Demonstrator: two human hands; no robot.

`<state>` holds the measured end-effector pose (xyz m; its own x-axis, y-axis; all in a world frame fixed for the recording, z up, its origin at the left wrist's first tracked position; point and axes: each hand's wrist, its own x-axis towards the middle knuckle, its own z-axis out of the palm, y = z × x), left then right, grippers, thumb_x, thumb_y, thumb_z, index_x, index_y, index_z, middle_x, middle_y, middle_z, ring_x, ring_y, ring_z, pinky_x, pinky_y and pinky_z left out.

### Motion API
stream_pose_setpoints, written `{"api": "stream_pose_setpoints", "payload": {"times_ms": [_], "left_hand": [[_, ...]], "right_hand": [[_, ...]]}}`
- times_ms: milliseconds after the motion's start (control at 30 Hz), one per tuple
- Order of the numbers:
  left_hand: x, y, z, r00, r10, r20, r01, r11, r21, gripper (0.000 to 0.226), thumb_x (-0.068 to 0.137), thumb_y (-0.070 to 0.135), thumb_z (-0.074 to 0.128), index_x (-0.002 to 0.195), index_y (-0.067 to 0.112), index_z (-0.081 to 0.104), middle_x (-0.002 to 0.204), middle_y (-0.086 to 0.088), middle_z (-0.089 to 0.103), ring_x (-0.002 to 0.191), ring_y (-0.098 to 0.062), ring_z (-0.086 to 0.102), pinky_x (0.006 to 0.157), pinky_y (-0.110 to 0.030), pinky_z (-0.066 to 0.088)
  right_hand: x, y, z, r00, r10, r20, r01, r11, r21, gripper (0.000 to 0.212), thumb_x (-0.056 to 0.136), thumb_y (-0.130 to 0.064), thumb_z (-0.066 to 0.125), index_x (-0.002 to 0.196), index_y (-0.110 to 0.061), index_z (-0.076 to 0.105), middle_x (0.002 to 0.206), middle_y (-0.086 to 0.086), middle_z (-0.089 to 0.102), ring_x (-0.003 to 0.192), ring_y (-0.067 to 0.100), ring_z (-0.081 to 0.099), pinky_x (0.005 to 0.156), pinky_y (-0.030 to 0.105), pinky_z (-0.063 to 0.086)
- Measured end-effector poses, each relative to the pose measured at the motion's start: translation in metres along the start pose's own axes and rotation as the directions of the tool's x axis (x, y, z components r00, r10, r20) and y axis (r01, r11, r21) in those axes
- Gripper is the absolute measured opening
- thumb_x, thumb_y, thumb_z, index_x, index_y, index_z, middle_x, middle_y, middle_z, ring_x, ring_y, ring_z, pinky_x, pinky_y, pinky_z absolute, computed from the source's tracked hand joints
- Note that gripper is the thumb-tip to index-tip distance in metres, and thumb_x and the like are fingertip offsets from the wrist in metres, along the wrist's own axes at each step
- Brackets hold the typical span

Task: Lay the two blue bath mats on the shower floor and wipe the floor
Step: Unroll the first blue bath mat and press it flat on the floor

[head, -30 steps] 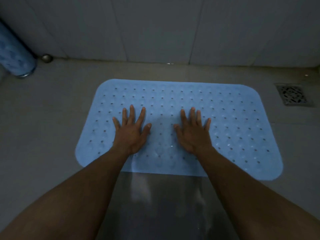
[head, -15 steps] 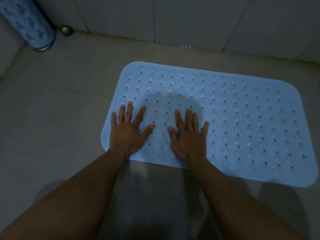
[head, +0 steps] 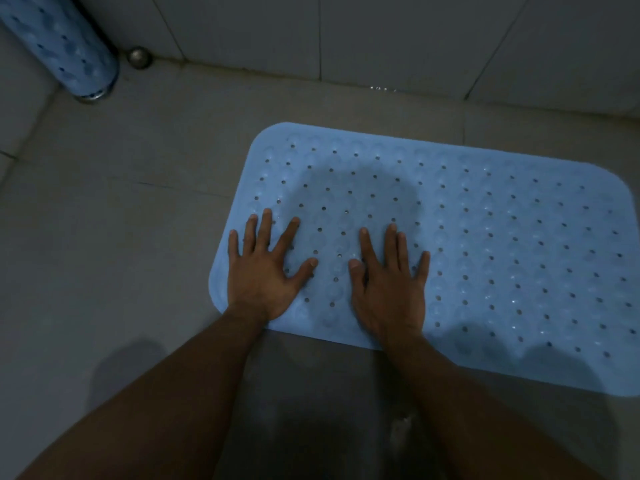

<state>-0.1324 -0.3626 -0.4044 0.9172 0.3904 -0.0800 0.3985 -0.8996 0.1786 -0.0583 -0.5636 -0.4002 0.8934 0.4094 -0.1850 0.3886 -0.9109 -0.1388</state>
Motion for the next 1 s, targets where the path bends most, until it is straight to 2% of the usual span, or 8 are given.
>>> {"api": "stream_pose_setpoints", "payload": {"times_ms": [200, 333, 400, 500, 667, 800, 900, 1000], "left_hand": [[-0.002, 0.002, -0.002, 0.999, -0.013, 0.052, 0.011, 0.999, 0.050, 0.079, 0.086, 0.083, 0.015, 0.155, 0.047, 0.001, 0.166, -0.001, -0.008, 0.152, -0.024, -0.009, 0.121, -0.053, -0.004], [0.005, 0.022, -0.011, 0.985, -0.113, 0.129, 0.116, 0.993, -0.016, 0.080, 0.082, 0.077, 0.023, 0.153, 0.040, 0.014, 0.166, -0.005, -0.002, 0.152, -0.027, -0.009, 0.119, -0.059, -0.004], [0.003, 0.045, -0.012, 0.984, -0.157, 0.079, 0.158, 0.987, -0.018, 0.078, 0.085, 0.068, 0.024, 0.152, 0.030, 0.022, 0.165, -0.011, 0.004, 0.152, -0.032, -0.006, 0.118, -0.062, -0.001], [-0.007, 0.094, -0.003, 0.997, -0.069, -0.030, 0.067, 0.996, -0.053, 0.072, 0.091, 0.058, 0.028, 0.152, 0.021, 0.030, 0.165, -0.015, 0.009, 0.152, -0.034, -0.002, 0.118, -0.062, -0.003], [-0.001, 0.190, 0.011, 0.993, 0.114, -0.022, -0.115, 0.989, -0.090, 0.069, 0.091, 0.053, 0.026, 0.151, 0.019, 0.034, 0.164, -0.015, 0.012, 0.152, -0.032, 0.000, 0.118, -0.061, -0.001], [0.009, 0.252, 0.022, 0.972, 0.235, 0.012, -0.234, 0.969, -0.079, 0.071, 0.094, 0.064, 0.018, 0.157, 0.031, 0.021, 0.166, -0.010, 0.001, 0.152, -0.031, -0.008, 0.117, -0.064, -0.004], [0.010, 0.284, 0.031, 0.968, 0.214, 0.130, -0.205, 0.975, -0.081, 0.071, 0.092, 0.075, 0.014, 0.155, 0.045, 0.002, 0.165, -0.003, -0.014, 0.150, -0.031, -0.021, 0.111, -0.069, -0.012], [0.005, 0.293, 0.044, 0.972, 0.168, 0.165, -0.173, 0.985, 0.015, 0.079, 0.084, 0.086, 0.007, 0.153, 0.049, -0.008, 0.165, -0.001, -0.016, 0.149, -0.034, -0.021, 0.110, -0.071, -0.011]], "right_hand": [[-0.005, 0.005, 0.002, 0.997, -0.035, -0.062, 0.038, 0.998, 0.047, 0.065, 0.100, -0.056, 0.015, 0.158, -0.030, 0.001, 0.166, 0.008, -0.002, 0.153, 0.024, 0.000, 0.119, 0.059, -0.003], [-0.006, 0.018, -0.008, 0.997, -0.076, -0.005, 0.076, 0.975, 0.209, 0.065, 0.100, -0.051, 0.023, 0.158, -0.029, 0.007, 0.166, 0.005, 0.000, 0.153, 0.017, -0.003, 0.120, 0.051, -0.011], [-0.007, 0.032, -0.016, 0.993, -0.118, 0.002, 0.111, 0.942, 0.316, 0.061, 0.102, -0.045, 0.032, 0.158, -0.024, 0.018, 0.166, 0.007, 0.007, 0.153, 0.017, 0.002, 0.122, 0.044, -0.008], [-0.016, 0.070, -0.027, 0.992, -0.072, -0.103, 0.108, 0.912, 0.397, 0.060, 0.097, -0.041, 0.035, 0.151, -0.014, 0.037, 0.160, 0.015, 0.028, 0.150, 0.028, 0.021, 0.123, 0.042, 0.006], [-0.025, 0.174, -0.041, 0.978, 0.076, -0.195, -0.028, 0.971, 0.239, 0.061, 0.096, -0.040, 0.029, 0.144, -0.009, 0.047, 0.153, 0.024, 0.037, 0.146, 0.036, 0.029, 0.120, 0.056, 0.014], [-0.027, 0.250, -0.050, 0.983, 0.158, -0.089, -0.148, 0.983, 0.110, 0.066, 0.098, -0.050, 0.021, 0.156, -0.018, 0.024, 0.163, 0.018, 0.012, 0.152, 0.032, 0.006, 0.120, 0.056, -0.001], [-0.026, 0.283, -0.045, 0.980, 0.197, 0.020, -0.197, 0.980, 0.037, 0.069, 0.099, -0.065, 0.017, 0.158, -0.033, -0.002, 0.165, 0.009, -0.010, 0.151, 0.028, -0.012, 0.118, 0.058, -0.010], [-0.030, 0.289, -0.034, 0.981, 0.193, -0.008, -0.192, 0.980, 0.046, 0.072, 0.095, -0.072, 0.014, 0.156, -0.039, -0.008, 0.166, 0.005, -0.010, 0.152, 0.028, -0.010, 0.118, 0.060, -0.008]]}}
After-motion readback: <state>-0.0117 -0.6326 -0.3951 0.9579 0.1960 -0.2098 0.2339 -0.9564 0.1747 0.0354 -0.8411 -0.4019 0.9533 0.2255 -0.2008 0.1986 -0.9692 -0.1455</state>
